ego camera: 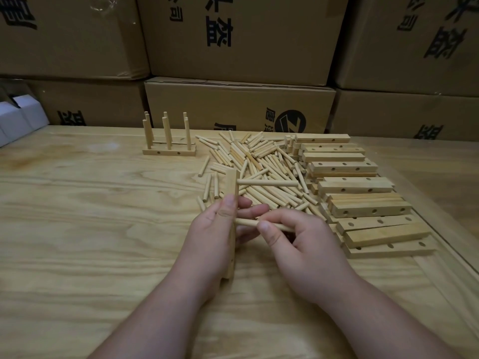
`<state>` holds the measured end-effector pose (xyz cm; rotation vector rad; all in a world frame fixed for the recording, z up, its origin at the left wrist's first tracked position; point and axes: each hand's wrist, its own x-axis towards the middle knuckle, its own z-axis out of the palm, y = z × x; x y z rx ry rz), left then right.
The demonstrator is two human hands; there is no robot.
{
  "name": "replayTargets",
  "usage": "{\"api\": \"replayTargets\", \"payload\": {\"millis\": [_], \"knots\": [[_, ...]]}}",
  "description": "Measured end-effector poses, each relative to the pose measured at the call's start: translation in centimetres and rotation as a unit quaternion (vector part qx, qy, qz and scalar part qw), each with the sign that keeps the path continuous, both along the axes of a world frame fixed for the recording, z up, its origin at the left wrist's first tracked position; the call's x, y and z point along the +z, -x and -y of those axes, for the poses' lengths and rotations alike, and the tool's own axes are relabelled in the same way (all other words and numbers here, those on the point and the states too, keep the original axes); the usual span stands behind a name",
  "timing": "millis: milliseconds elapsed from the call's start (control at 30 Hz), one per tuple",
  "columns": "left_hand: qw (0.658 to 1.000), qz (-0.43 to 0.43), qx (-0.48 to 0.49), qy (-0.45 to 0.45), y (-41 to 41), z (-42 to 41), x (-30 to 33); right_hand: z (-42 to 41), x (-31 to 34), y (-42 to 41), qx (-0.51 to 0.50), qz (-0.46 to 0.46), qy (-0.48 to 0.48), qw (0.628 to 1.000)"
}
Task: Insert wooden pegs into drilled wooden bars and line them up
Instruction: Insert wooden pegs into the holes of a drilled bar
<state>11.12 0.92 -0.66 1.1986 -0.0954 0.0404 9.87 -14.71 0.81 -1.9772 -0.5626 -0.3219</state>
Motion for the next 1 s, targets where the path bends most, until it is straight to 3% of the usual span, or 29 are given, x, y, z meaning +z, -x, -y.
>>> {"api": "replayTargets", "payload": {"millis": [200, 300, 367, 467, 633, 867, 1000], "knots": [[0.999, -0.018, 0.043, -0.009, 0.0, 0.1, -0.1, -1.0, -0.6, 0.1, 0.01, -0.041, -0.135, 0.99], [0.993, -0.048, 0.081, 0.069, -0.5, -0.1, 0.3, -0.8, -1.2, 0.1, -0.047, -0.005, -0.154, 0.987], [0.985, -0.064, 0.101, 0.126, -0.7, -0.3, 0.6, -0.6, -1.3, 0.0, -0.069, -0.007, -0.116, 0.991], [0.978, -0.073, 0.114, 0.159, -0.7, -0.4, 0.7, -0.8, -1.3, -0.2, -0.081, 0.012, 0.063, 0.995], [0.972, -0.079, 0.127, 0.179, -0.6, -0.4, 0.5, -1.5, -2.0, 0.1, -0.031, 0.032, 0.262, 0.964], [0.973, -0.08, 0.143, 0.161, -0.7, -0.4, 0.3, -1.4, -1.8, -0.1, -0.117, 0.062, 0.25, 0.959], [0.976, -0.075, 0.139, 0.148, -0.7, -0.5, 0.1, -1.4, -1.9, -0.3, -0.147, 0.021, 0.315, 0.937]]}}
